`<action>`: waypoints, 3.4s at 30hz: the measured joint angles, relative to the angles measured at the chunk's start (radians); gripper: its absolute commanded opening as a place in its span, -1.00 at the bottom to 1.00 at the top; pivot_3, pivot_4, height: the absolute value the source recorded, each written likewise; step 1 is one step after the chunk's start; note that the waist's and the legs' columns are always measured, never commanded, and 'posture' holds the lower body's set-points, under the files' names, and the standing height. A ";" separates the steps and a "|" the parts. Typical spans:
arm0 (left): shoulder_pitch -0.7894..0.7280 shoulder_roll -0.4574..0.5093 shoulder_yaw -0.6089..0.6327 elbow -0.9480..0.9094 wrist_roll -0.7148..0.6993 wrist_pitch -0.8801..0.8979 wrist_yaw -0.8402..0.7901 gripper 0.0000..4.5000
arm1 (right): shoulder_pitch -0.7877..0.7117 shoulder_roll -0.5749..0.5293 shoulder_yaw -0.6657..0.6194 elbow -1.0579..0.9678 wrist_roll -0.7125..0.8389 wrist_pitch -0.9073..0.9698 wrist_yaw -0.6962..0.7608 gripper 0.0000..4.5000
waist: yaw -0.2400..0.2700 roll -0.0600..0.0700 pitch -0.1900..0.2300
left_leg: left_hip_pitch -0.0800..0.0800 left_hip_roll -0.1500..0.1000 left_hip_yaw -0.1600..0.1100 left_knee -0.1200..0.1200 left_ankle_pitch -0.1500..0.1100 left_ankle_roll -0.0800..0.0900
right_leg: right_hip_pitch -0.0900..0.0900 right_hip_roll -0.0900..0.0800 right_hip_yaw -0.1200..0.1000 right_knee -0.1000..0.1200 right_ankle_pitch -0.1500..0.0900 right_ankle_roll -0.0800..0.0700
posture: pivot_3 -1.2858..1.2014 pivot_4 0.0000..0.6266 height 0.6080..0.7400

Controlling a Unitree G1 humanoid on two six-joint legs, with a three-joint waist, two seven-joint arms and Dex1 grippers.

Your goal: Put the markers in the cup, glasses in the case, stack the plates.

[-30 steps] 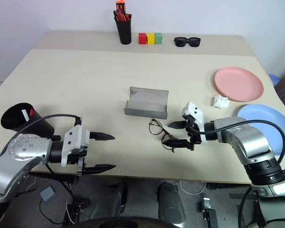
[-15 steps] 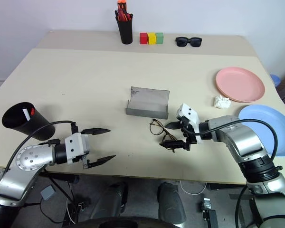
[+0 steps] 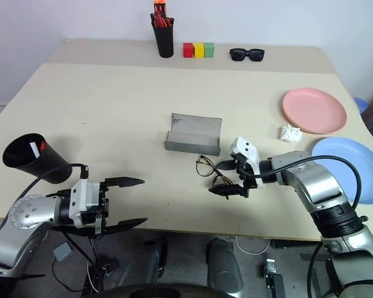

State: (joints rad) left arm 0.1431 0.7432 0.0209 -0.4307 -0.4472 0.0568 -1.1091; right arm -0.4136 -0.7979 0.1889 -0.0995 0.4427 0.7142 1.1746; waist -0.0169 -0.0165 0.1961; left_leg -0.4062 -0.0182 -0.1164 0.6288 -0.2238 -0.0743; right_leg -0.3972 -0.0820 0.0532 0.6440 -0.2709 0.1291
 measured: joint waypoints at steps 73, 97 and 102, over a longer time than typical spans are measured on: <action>0.052 -0.087 0.001 -0.063 0.065 0.003 0.223 1.00 | -0.504 0.377 -0.097 0.870 -0.240 -0.807 0.169 -1.00 | -0.028 0.004 0.002 | 0.000 0.001 0.000 -0.003 0.000 0.000 | -0.003 0.001 0.000 0.002 0.001 0.000 | 0.03 -0.52 1.00; 0.005 -0.132 0.005 -0.062 0.040 0.058 0.288 1.00 | -0.449 0.321 -0.073 0.744 -0.269 -0.656 0.180 0.97 | -0.027 0.005 0.003 | 0.000 0.001 0.000 -0.003 0.000 0.000 | -0.003 0.001 0.000 0.002 0.001 0.001 | 0.03 -0.52 1.00; -0.149 -0.194 0.056 -0.069 -0.061 0.200 0.424 1.00 | -0.389 0.299 -0.141 0.563 -0.176 -0.518 0.156 0.97 | -0.018 0.005 0.003 | 0.000 0.000 -0.001 -0.002 0.000 0.000 | -0.002 0.000 0.000 0.002 0.002 0.002 | 0.03 -0.52 1.00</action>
State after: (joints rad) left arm -0.0055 0.5491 0.0767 -0.4999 -0.5080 0.2572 -0.6850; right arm -0.8028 -0.4994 0.0482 0.4638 0.2668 0.1966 1.3308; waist -0.0346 -0.0114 0.1991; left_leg -0.4066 -0.0184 -0.1177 0.6272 -0.2238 -0.0744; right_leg -0.3989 -0.0817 0.0528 0.6459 -0.2688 0.1316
